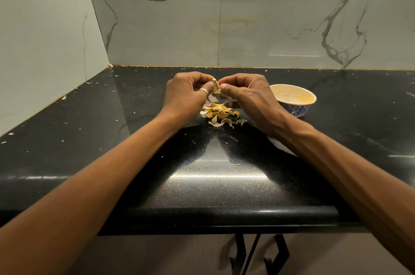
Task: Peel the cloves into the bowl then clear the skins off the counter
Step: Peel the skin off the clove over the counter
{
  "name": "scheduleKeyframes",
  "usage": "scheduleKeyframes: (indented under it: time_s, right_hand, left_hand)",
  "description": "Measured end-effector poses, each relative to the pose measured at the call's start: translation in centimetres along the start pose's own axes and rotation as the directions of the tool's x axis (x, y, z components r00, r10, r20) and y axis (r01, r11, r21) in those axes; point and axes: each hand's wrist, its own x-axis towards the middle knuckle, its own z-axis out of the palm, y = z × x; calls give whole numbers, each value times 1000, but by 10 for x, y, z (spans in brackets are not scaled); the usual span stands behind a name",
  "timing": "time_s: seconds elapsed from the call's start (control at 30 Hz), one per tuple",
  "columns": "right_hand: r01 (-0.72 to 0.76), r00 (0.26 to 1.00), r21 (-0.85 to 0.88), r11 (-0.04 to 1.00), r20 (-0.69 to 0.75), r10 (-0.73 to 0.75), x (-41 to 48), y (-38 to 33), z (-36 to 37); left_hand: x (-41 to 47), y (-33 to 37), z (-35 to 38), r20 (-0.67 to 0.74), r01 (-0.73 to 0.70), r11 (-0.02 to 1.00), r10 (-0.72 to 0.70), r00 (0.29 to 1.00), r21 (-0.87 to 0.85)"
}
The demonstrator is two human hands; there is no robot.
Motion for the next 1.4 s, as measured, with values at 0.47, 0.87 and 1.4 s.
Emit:
scheduleKeyframes:
  time_s: [0.47, 0.87, 1.4]
  right_hand:
    - [36, 999, -142, 989, -13, -38, -1, -1, 0]
    - [180, 979, -356, 917, -30, -204, -4, -2, 0]
    - [-44, 999, 76, 996, -6, 45, -13, -15, 0]
  left_hand:
    - [-2, 3, -1, -4, -21, 1000, 21, 1000, 22]
    - [-4, 4, -1, 81, -65, 997, 62, 995, 41]
    - [-6, 5, -2, 112, 31, 992, -18, 994, -119]
